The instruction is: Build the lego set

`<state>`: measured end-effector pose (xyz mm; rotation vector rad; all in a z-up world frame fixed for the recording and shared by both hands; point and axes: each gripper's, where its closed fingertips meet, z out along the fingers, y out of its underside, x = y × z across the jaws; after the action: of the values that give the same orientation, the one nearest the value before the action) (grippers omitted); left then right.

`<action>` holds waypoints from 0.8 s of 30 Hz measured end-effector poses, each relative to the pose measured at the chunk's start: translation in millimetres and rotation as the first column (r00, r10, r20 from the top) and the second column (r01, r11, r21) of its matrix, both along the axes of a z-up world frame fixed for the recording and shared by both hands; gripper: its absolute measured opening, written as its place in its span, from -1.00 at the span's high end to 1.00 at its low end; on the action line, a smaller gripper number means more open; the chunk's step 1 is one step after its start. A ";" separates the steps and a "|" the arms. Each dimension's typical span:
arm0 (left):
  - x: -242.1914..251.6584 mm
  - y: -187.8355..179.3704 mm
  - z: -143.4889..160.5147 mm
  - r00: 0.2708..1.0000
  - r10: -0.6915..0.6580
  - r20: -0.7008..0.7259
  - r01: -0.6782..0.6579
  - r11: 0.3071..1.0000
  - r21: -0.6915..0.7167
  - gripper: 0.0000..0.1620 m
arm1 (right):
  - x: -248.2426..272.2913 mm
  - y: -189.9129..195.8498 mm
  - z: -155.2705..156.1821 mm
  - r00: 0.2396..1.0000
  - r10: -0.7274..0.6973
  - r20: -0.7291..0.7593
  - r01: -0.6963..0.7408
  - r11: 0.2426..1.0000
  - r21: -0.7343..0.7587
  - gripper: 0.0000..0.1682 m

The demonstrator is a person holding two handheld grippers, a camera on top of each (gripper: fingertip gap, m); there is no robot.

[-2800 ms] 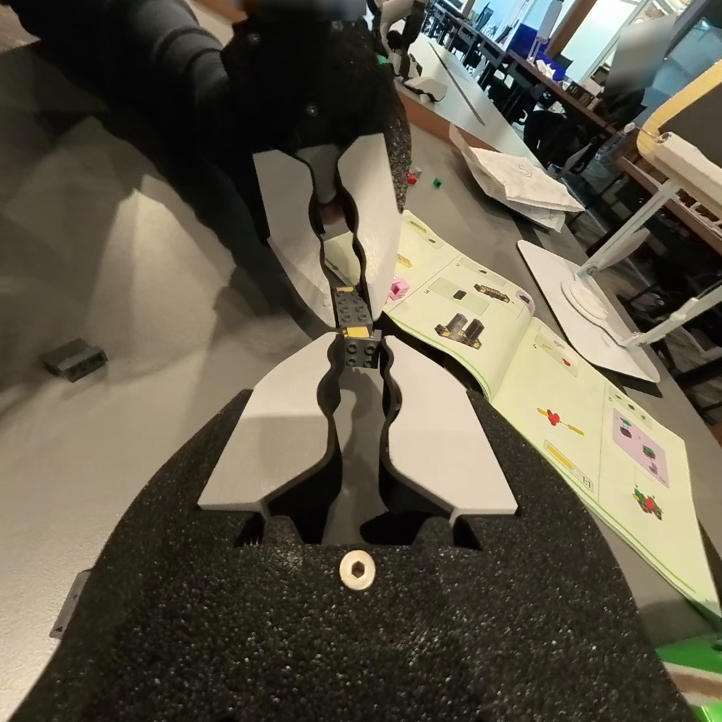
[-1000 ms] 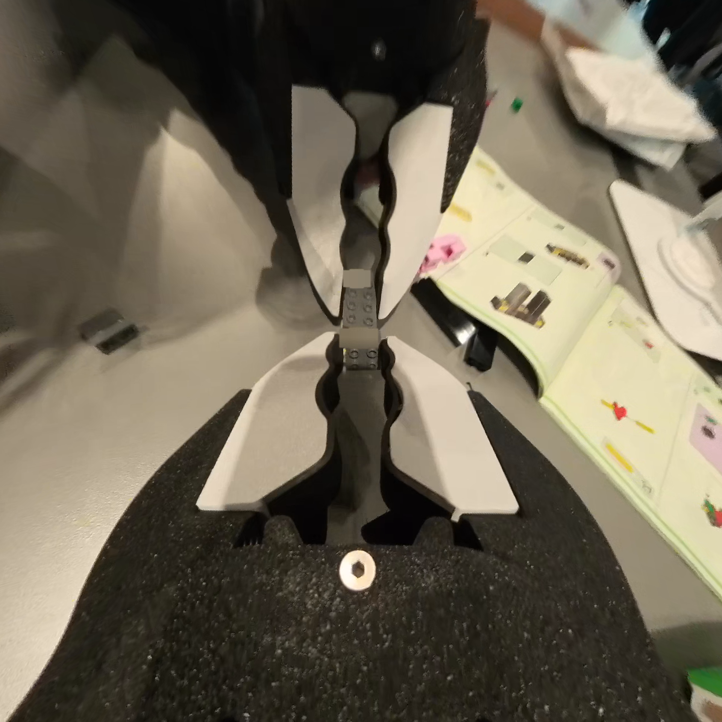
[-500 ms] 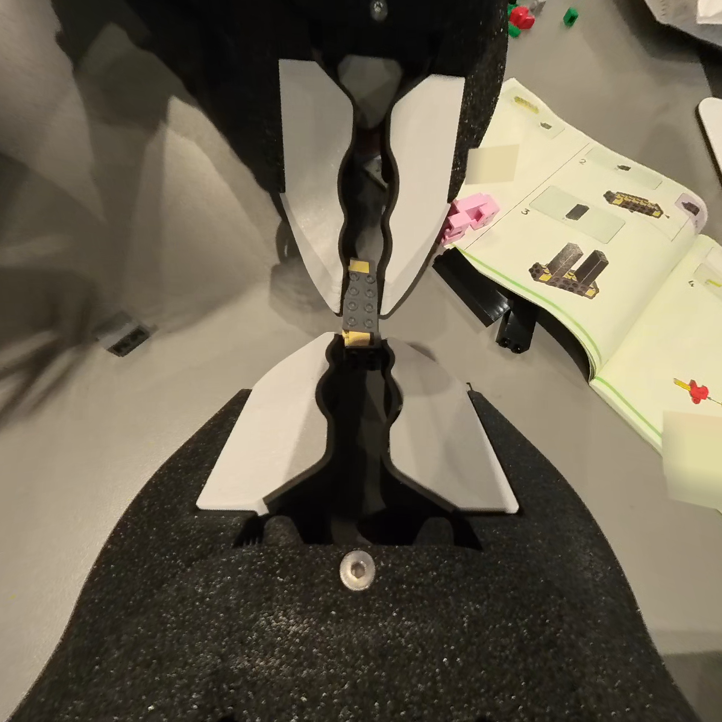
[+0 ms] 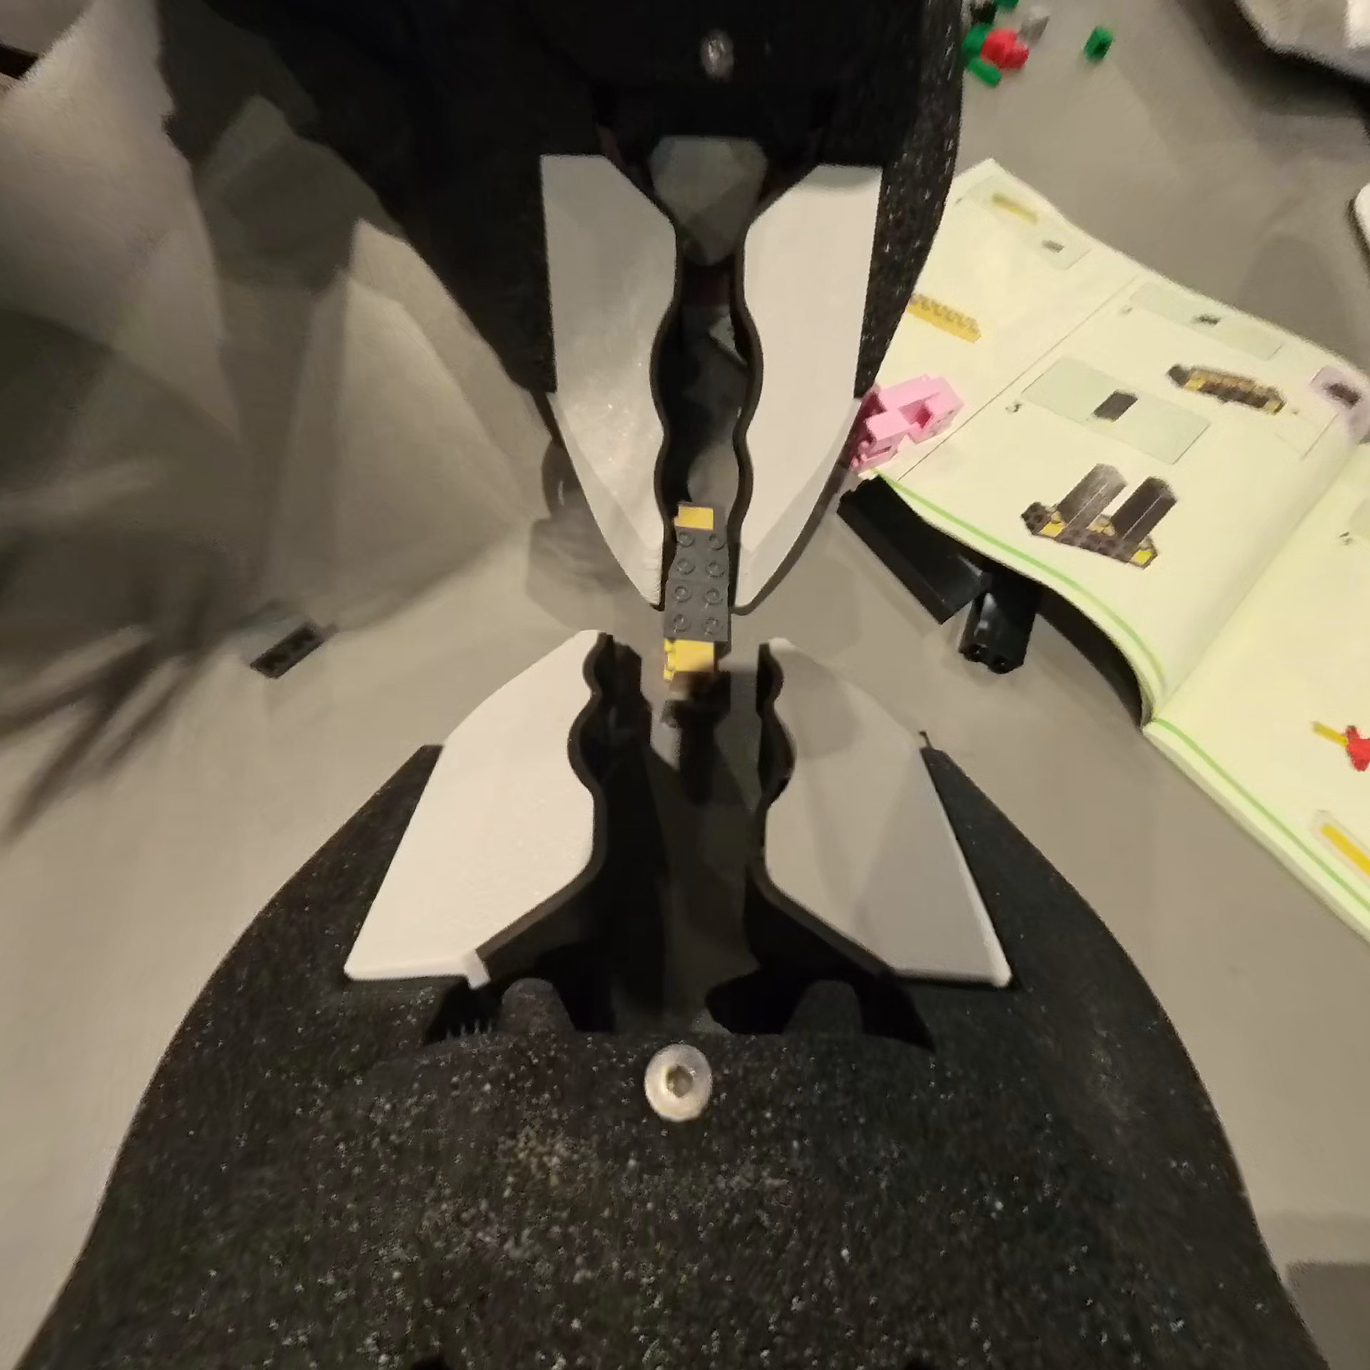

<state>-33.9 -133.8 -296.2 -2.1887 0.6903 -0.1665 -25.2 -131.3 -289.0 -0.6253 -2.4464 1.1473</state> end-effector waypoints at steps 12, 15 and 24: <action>1.9 1.2 0.3 1.000 -0.006 0.005 0.006 1.000 0.000 0.80 | 7.7 20.9 -5.2 0.999 0.019 0.039 -0.020 0.999 0.025 0.67; 2.8 1.9 0.3 1.000 -0.006 -0.001 0.006 1.000 -0.001 0.80 | 7.1 19.7 -5.2 0.999 0.022 0.037 -0.023 0.999 0.026 0.67; 3.8 3.1 0.3 1.000 -0.002 -0.004 0.002 1.000 -0.001 0.80 | 8.6 12.8 -7.0 0.997 0.033 0.075 -0.035 0.999 0.021 0.72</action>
<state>-30.1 -130.7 -296.0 -2.1901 0.6946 -0.1633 -16.5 -118.5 -296.1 -0.6329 -2.5383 1.1275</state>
